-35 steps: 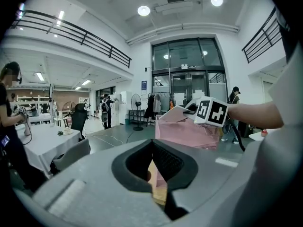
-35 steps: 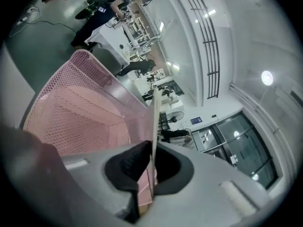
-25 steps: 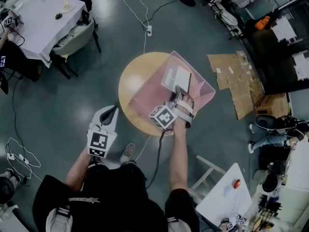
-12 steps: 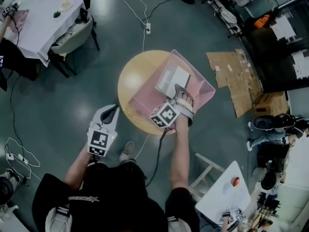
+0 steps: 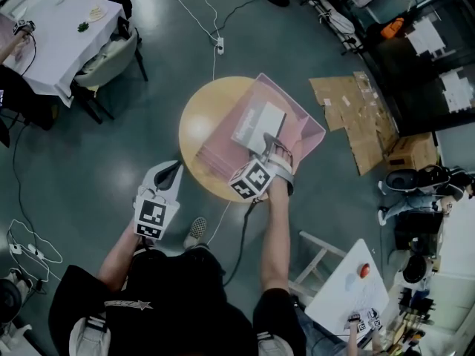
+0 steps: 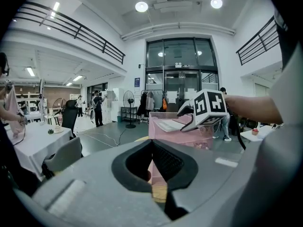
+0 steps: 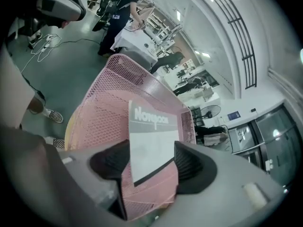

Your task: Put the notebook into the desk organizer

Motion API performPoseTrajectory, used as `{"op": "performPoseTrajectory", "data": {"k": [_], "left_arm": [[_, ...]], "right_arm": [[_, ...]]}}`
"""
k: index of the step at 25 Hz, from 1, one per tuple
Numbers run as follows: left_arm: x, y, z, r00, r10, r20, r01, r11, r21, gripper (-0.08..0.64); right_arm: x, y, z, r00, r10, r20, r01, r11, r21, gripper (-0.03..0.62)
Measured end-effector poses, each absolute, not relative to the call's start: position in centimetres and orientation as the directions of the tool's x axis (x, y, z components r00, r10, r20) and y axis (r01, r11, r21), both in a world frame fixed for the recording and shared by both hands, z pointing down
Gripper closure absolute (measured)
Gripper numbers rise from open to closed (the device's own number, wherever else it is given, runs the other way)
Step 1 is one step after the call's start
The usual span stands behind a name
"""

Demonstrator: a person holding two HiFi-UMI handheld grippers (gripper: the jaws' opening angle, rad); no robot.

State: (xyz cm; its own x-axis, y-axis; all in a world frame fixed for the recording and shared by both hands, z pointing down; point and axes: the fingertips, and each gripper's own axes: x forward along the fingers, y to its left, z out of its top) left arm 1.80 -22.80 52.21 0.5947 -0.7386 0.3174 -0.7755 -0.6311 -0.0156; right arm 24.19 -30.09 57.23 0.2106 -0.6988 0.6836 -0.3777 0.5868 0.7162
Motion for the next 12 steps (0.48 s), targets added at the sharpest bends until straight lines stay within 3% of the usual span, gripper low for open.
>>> {"op": "performPoseTrajectory", "data": {"k": [12], "left_arm": [[2.5,-21.3,49.6,0.658,-0.704,0.267,-0.723,-0.690,-0.039,0.551]], "right_arm": [[23.4,-25.6,52.2,0.178,-0.774,0.607,-0.522,0.448,0.726,0.299]]}}
